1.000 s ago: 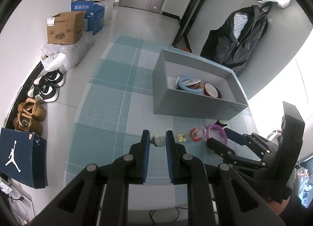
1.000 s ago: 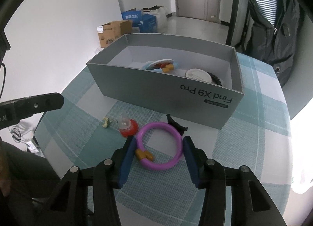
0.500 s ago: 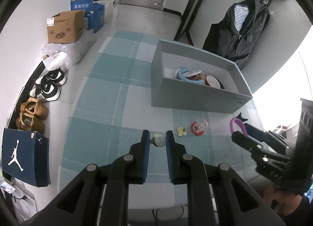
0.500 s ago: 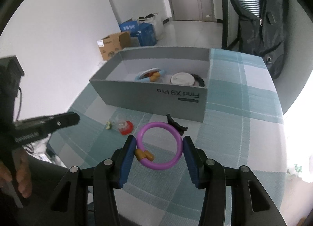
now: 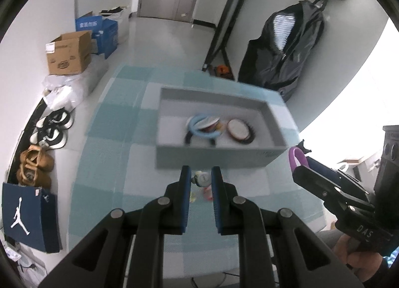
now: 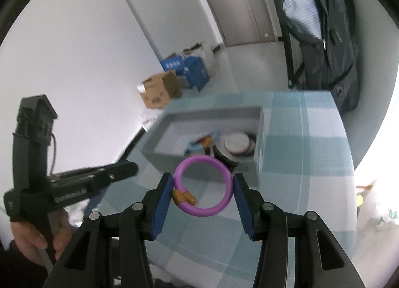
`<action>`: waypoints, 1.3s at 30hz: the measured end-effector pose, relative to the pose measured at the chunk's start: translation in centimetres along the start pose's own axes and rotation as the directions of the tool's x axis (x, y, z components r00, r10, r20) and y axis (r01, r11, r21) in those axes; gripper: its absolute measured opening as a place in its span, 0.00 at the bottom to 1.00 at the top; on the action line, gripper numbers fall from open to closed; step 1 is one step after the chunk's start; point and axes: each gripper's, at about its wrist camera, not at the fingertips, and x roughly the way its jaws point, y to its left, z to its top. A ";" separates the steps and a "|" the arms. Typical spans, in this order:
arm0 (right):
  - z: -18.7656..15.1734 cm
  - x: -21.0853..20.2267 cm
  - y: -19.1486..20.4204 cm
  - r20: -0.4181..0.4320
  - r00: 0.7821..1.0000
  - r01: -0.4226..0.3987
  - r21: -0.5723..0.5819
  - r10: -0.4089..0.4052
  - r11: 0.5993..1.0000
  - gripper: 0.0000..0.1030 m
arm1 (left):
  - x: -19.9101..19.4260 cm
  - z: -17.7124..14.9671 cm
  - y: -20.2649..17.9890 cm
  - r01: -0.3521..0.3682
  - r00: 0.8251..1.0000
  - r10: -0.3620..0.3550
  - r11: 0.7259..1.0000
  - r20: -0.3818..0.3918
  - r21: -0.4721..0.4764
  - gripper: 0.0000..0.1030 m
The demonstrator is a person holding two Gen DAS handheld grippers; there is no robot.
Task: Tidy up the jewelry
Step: 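Grasp the pink bangle with the right gripper and lift it, then carry the earring and pink bangle over the box and open both grippers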
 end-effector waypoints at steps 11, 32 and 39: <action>4.9 1.0 -0.3 0.029 0.999 -0.041 0.019 0.040 0.999 0.47 | 1.8 3.5 0.3 0.033 0.999 -0.033 0.999 -0.006 0.007 0.11; 7.7 7.3 -1.3 -0.043 0.996 -0.076 -0.006 0.075 0.997 0.47 | 5.4 6.2 1.0 0.174 0.982 -0.172 0.985 -0.083 0.017 0.11; 7.6 8.8 -1.9 -0.093 0.994 -0.053 -0.020 0.051 0.998 0.47 | 7.1 6.7 1.1 0.186 0.973 -0.185 0.983 -0.140 -0.011 0.11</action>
